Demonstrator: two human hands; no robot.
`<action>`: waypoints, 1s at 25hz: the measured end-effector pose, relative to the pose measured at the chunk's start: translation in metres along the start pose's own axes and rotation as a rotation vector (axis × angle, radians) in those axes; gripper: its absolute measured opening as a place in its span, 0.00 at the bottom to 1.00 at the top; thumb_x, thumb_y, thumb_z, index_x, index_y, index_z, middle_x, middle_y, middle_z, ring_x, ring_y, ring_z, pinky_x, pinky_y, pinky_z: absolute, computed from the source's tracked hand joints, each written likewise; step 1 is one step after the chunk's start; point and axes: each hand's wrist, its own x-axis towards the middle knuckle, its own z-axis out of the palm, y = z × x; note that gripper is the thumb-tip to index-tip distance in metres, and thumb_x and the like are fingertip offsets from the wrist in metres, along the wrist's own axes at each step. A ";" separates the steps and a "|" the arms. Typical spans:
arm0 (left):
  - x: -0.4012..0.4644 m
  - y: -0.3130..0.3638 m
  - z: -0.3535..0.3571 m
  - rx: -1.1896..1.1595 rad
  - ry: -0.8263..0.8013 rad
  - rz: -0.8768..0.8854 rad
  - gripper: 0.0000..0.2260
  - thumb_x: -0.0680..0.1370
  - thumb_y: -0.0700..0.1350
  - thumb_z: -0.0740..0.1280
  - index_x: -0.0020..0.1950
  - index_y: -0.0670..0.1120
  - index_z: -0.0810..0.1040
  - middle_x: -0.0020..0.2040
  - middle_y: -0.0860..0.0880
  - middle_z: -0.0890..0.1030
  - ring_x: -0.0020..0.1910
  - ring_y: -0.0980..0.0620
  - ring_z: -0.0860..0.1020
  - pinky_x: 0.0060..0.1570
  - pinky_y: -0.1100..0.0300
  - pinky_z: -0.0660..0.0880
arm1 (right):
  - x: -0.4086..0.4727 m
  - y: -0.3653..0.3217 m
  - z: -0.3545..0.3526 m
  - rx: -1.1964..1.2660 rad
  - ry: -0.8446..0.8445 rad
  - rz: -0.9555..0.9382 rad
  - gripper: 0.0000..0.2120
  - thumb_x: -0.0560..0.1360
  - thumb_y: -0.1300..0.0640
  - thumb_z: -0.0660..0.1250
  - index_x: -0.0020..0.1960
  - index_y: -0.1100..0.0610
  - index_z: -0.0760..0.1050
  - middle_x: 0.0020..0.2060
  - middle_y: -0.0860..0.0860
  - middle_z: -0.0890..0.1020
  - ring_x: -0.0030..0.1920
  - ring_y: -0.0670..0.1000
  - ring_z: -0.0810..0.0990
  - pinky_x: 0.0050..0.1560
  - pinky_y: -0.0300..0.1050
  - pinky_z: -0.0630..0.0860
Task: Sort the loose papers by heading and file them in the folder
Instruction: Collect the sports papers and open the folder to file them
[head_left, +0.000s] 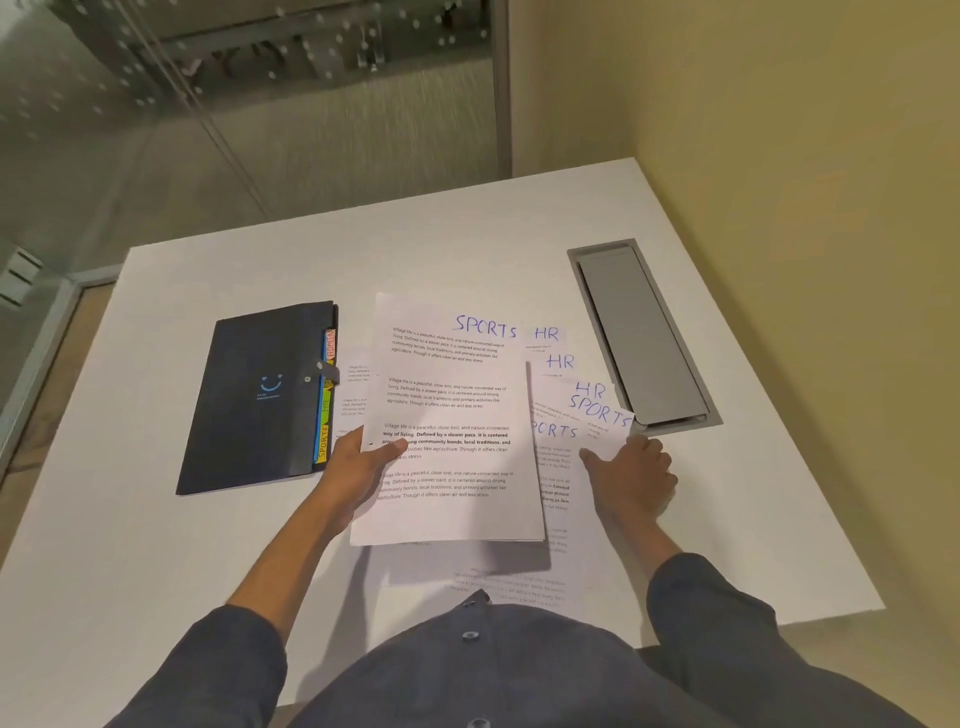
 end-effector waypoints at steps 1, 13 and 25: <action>0.000 0.000 0.000 -0.001 0.005 -0.001 0.10 0.79 0.36 0.65 0.55 0.50 0.76 0.45 0.57 0.84 0.47 0.53 0.82 0.47 0.56 0.78 | -0.001 -0.002 0.000 0.006 -0.004 0.001 0.34 0.70 0.33 0.67 0.61 0.60 0.71 0.57 0.55 0.77 0.57 0.57 0.76 0.55 0.53 0.72; -0.006 -0.004 -0.009 -0.012 0.027 -0.024 0.14 0.79 0.38 0.65 0.64 0.46 0.73 0.53 0.49 0.82 0.49 0.50 0.82 0.40 0.59 0.79 | -0.038 -0.016 0.008 -0.120 -0.049 -0.226 0.40 0.69 0.28 0.64 0.69 0.57 0.66 0.66 0.53 0.71 0.64 0.55 0.71 0.59 0.50 0.68; -0.015 -0.012 -0.016 -0.075 0.023 -0.007 0.15 0.79 0.37 0.65 0.65 0.47 0.73 0.54 0.50 0.83 0.50 0.49 0.82 0.41 0.57 0.80 | -0.023 -0.024 -0.004 -0.012 -0.135 -0.126 0.32 0.71 0.38 0.71 0.65 0.57 0.67 0.60 0.55 0.73 0.57 0.57 0.77 0.57 0.51 0.68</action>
